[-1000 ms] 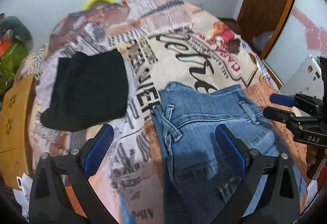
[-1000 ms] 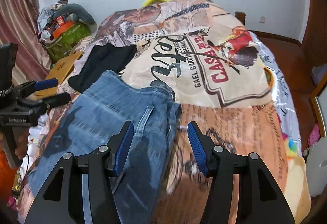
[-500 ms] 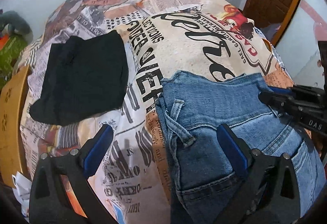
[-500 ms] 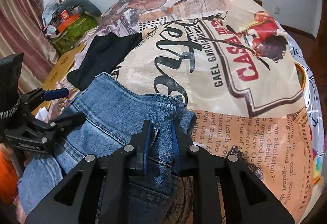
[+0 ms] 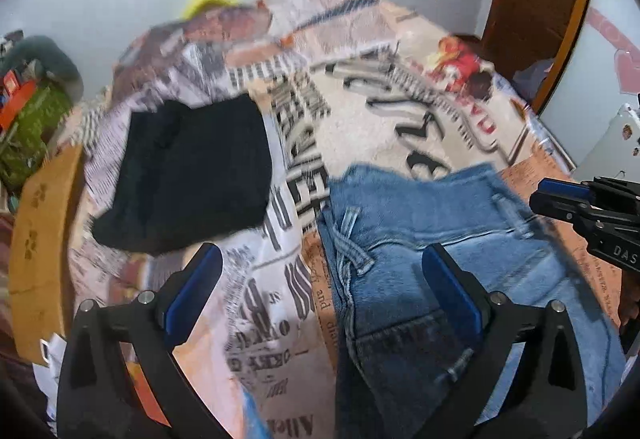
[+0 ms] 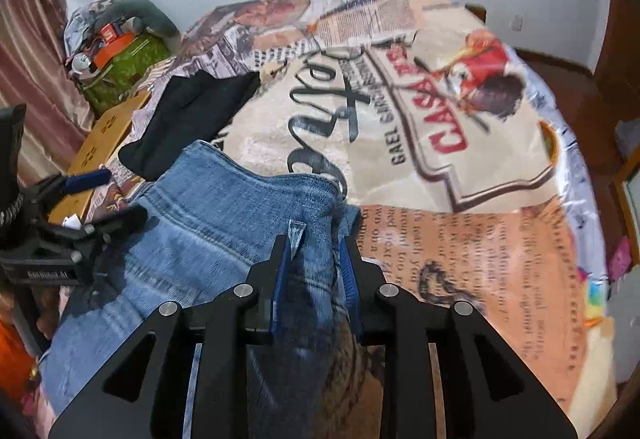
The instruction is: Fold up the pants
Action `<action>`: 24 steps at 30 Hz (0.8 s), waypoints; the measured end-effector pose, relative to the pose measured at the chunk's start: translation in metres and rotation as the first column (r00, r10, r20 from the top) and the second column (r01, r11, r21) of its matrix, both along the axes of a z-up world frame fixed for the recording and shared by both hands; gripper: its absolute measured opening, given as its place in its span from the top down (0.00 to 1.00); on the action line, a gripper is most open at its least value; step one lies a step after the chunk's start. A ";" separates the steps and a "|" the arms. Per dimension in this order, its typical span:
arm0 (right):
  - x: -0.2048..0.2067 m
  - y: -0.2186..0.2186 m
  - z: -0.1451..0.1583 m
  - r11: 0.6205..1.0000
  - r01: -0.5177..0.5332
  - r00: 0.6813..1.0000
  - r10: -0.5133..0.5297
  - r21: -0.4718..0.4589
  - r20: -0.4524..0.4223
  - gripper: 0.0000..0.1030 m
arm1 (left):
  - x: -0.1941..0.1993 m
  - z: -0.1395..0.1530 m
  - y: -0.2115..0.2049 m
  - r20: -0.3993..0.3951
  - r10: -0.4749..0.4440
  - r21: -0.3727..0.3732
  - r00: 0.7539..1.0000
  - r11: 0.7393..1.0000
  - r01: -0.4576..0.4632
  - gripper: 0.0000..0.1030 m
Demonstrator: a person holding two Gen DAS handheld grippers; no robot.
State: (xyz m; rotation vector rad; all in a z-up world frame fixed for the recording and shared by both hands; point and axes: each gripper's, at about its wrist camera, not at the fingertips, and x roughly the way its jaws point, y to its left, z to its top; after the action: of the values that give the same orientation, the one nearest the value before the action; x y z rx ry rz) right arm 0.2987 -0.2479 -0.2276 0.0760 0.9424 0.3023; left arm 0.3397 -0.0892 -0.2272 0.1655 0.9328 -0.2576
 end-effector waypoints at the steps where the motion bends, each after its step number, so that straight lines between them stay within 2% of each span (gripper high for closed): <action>1: -0.004 -0.001 0.007 1.000 0.001 1.000 -0.001 -0.006 0.018 0.78 | -0.004 0.009 0.001 0.020 -0.006 -0.006 1.000 1.000 0.006 0.01; 4: -0.019 -0.004 0.028 1.000 0.000 0.998 0.000 0.002 0.063 0.75 | -0.018 0.035 0.004 0.069 -0.014 -0.034 0.997 0.999 0.016 0.01; 10: -0.052 0.000 0.055 1.000 -0.015 0.988 0.016 -0.008 0.152 0.52 | -0.044 0.056 0.010 0.085 -0.029 -0.082 0.996 0.996 0.036 0.01; 14: -0.072 0.002 0.053 0.999 -0.023 0.986 0.027 -0.026 0.165 0.33 | -0.054 0.044 0.015 0.018 -0.043 -0.101 0.999 0.994 0.045 0.01; 16: -0.079 0.003 0.045 0.999 -0.025 0.988 0.030 -0.035 0.149 0.29 | -0.056 0.031 0.016 -0.024 -0.048 -0.103 0.999 0.994 0.045 0.01; 20: -0.082 0.002 0.020 0.999 -0.029 0.997 0.031 -0.019 0.065 0.27 | -0.056 0.003 0.015 -0.119 -0.061 -0.109 0.991 0.993 0.048 0.01; 24: -0.080 -0.003 -0.005 0.999 -0.007 1.000 0.007 0.043 -0.017 0.27 | -0.055 -0.017 0.011 -0.170 -0.089 -0.120 0.981 0.990 0.069 0.01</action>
State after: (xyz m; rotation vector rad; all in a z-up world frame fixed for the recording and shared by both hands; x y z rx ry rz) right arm 0.2192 -0.2508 -0.2321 0.1152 0.9532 0.3290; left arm 0.2845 -0.0782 -0.2441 0.0757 1.0841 -0.4028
